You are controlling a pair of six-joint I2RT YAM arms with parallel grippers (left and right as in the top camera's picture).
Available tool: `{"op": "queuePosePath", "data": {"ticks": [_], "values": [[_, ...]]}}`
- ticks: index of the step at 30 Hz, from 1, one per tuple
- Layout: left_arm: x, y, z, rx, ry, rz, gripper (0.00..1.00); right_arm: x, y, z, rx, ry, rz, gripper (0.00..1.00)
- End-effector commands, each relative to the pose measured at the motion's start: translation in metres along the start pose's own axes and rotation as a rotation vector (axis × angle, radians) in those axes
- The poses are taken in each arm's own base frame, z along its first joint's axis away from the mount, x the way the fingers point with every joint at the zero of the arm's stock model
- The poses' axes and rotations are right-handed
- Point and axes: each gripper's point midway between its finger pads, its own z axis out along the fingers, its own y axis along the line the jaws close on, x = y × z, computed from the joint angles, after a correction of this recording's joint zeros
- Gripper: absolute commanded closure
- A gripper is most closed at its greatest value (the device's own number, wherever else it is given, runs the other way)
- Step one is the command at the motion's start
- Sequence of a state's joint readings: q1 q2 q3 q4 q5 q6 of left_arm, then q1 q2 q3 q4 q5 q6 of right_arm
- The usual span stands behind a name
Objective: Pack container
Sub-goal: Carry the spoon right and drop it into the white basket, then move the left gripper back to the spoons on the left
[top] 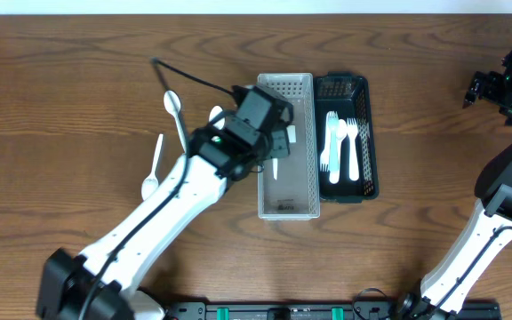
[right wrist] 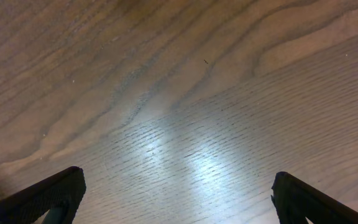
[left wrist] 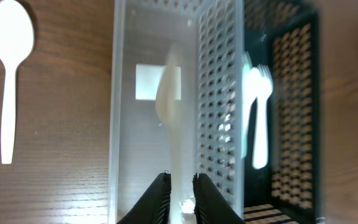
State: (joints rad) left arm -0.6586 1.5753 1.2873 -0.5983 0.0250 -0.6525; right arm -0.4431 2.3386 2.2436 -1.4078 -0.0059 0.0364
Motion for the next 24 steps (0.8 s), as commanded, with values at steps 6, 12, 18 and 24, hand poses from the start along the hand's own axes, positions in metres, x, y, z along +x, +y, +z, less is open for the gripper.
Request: {"op": "queuePosePath", "data": {"ticks": [6,12,18,24], "values": [[0.009,0.001,0.018,-0.038,0.028,0.098,0.52,-0.001,-0.001,-0.004,0.001,-0.01,-0.002,0.01],[-0.025,0.027,0.0,-0.142,-0.092,0.089,0.02,-0.001,-0.001,-0.004,0.001,-0.01,-0.002,0.01],[-0.062,0.11,-0.04,-0.347,-0.167,-0.078,0.02,-0.001,-0.001,-0.004,0.002,-0.01,-0.002,0.01],[-0.039,0.213,-0.06,-0.542,-0.005,-0.374,0.02,-0.001,-0.001,-0.004,0.001,-0.01,-0.002,0.01]]}}
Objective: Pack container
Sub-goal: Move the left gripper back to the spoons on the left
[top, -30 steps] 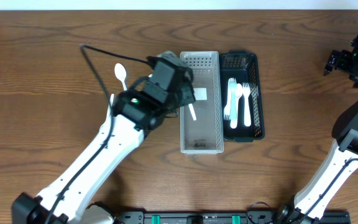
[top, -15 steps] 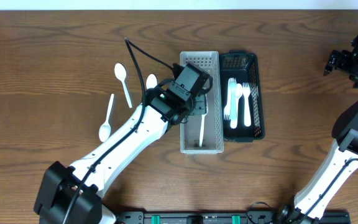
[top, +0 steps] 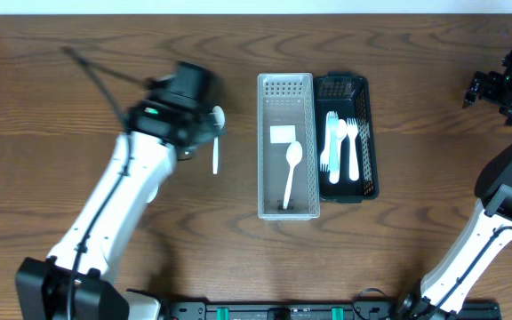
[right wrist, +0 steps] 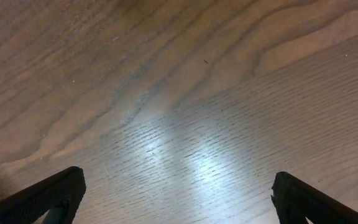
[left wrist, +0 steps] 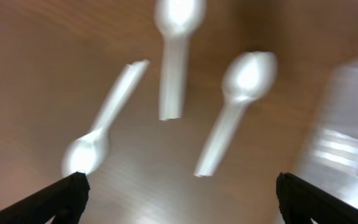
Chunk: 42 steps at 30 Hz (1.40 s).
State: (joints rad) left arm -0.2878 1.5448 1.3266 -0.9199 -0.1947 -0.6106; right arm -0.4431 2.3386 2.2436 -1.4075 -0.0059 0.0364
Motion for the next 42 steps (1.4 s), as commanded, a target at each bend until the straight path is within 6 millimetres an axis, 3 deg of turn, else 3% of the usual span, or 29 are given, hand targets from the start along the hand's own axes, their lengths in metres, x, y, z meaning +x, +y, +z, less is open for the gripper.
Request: {"op": "queuePosePath", "data": {"ticks": [1,4,7,9,12,15,18,21,30,42], "values": [[-0.004,0.044,0.009,-0.062,0.087,-0.122,0.02,-0.001,-0.001,-0.004,0.001,-0.01,-0.002,0.01],[0.005,0.052,0.015,0.039,0.21,0.016,0.02,-0.001,-0.001,-0.004,0.001,-0.01,-0.002,0.01],[0.012,0.074,0.02,0.016,0.278,0.156,0.02,-0.001,-0.001,-0.004,0.001,-0.01,-0.002,0.01],[0.004,0.092,0.025,-0.054,0.258,0.144,0.02,-0.001,-0.001,-0.004,0.001,-0.01,-0.002,0.01],[-0.013,0.103,0.029,-0.077,0.2,0.109,0.02,-0.001,-0.001,-0.004,0.001,-0.01,-0.002,0.01],[-0.025,0.101,0.033,-0.051,0.152,0.118,0.02,-0.001,-0.001,-0.004,0.001,-0.01,-0.002,0.01],[-0.033,0.093,0.04,-0.025,0.12,0.336,0.02,-0.001,-0.001,-0.004,0.001,-0.01,-0.002,0.01],[-0.037,0.088,0.052,-0.018,0.118,0.422,0.02,-0.001,-0.001,-0.004,0.001,-0.01,-0.002,0.01],[-0.015,0.09,0.087,-0.029,0.255,0.434,0.02,-0.001,-0.001,-0.004,0.001,-0.01,-0.002,0.01],[0.018,0.086,0.112,0.012,0.416,0.415,0.02,-0.001,-0.001,-0.004,0.001,-0.01,-0.002,0.01]]}}
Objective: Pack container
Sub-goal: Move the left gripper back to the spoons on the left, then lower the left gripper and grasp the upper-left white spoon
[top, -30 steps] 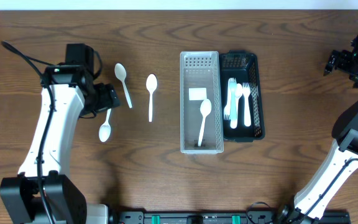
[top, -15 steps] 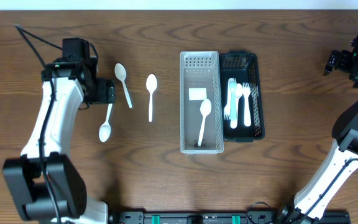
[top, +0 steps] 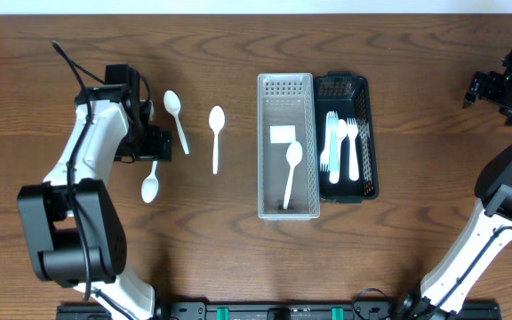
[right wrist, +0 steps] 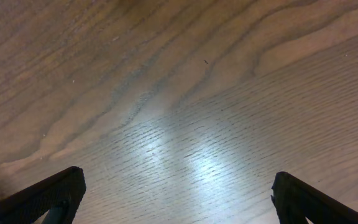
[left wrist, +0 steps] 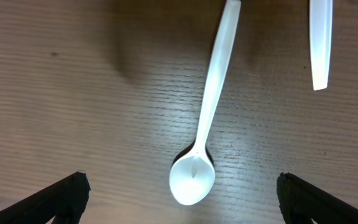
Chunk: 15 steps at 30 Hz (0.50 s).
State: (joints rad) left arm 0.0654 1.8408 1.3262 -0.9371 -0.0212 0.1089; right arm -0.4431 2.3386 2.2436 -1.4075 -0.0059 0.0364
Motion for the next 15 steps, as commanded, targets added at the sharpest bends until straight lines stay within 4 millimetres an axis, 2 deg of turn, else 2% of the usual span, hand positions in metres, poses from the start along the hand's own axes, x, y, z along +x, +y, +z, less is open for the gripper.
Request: {"op": "queuePosePath", "data": {"ticks": [1,7,15], "values": [[0.003,-0.007,0.012,0.037,0.037,0.005,0.02,-0.001,-0.001,-0.004,0.001,-0.01,-0.002,0.01],[0.008,-0.009,0.028,0.041,0.088,0.007,0.02,-0.001,-0.001,-0.004,0.001,-0.01,-0.002,0.01],[0.005,-0.011,0.036,0.05,0.091,0.007,0.02,-0.001,-0.001,-0.004,0.001,-0.01,-0.002,0.01]]}}
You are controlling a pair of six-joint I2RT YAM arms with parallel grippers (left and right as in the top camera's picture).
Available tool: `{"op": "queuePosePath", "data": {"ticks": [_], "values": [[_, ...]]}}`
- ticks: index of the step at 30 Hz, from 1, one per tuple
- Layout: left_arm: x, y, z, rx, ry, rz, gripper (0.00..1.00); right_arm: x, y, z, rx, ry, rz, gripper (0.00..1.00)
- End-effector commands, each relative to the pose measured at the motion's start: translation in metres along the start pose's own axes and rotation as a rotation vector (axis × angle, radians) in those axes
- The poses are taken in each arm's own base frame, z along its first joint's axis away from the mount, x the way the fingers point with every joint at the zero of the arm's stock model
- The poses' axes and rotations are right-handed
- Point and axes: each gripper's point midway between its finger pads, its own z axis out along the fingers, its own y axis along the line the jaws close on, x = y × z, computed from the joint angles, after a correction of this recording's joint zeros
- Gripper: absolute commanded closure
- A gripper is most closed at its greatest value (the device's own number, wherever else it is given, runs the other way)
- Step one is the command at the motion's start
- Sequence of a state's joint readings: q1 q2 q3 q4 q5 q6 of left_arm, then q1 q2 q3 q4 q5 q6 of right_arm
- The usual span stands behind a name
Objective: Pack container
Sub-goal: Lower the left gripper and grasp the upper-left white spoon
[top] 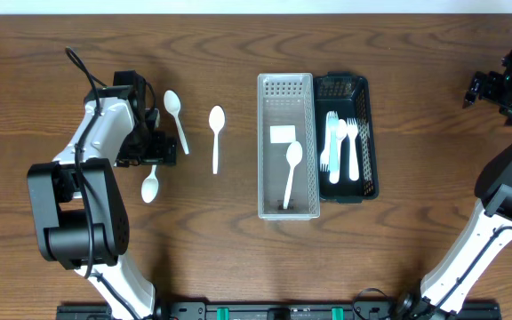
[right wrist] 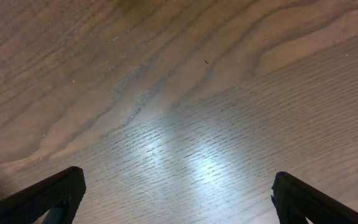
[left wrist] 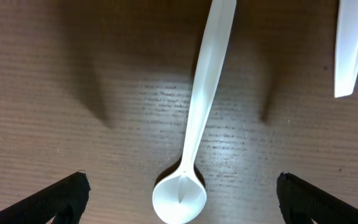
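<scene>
A clear perforated container [top: 261, 147] holds one white spoon [top: 291, 171]. Three more white spoons lie on the table to its left: one [top: 175, 114] at the back, one [top: 216, 135] nearer the container, and one [top: 151, 185] at the front left. My left gripper [top: 154, 147] hangs open over that front-left spoon [left wrist: 199, 118], its handle running up between the dark fingertips [left wrist: 64, 199], its bowl midway between them [left wrist: 180, 200]. My right gripper [top: 496, 89] stands open at the far right, over bare wood [right wrist: 179, 193].
A black mesh basket [top: 372, 142] with several white forks [top: 340, 147] sits against the container's right side. The left arm's cable loops at the back left [top: 83, 67]. The table's far edge runs along the top.
My left gripper, still open, has come closer to the front-left spoon, which shows larger between the fingers. The right arm has not moved.
My left gripper was shut on a spoon inside the clear container. Then that spoon lay in the container and the gripper was open near the loose spoons on the left. Then it hung over the front-left spoon, and now sits lower over it.
</scene>
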State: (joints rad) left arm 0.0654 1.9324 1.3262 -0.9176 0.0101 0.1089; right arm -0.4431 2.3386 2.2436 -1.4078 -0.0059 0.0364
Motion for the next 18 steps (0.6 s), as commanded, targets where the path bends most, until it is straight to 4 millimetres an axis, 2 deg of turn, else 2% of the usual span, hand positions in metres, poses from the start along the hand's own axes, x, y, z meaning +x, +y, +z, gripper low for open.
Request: {"op": "queuePosePath", "data": {"ticks": [1,11,18], "values": [[0.001,-0.004,0.007,0.024,0.018,0.003,0.02,-0.001,-0.001,-0.004,0.002,-0.01,-0.002,0.01],[-0.006,-0.009,0.009,0.05,-0.014,0.002,0.02,-0.001,-0.001,-0.004,0.001,-0.01,-0.002,0.01],[0.002,-0.009,0.02,0.051,0.003,0.001,0.02,-0.001,-0.001,-0.004,0.001,-0.01,-0.002,0.01]]}}
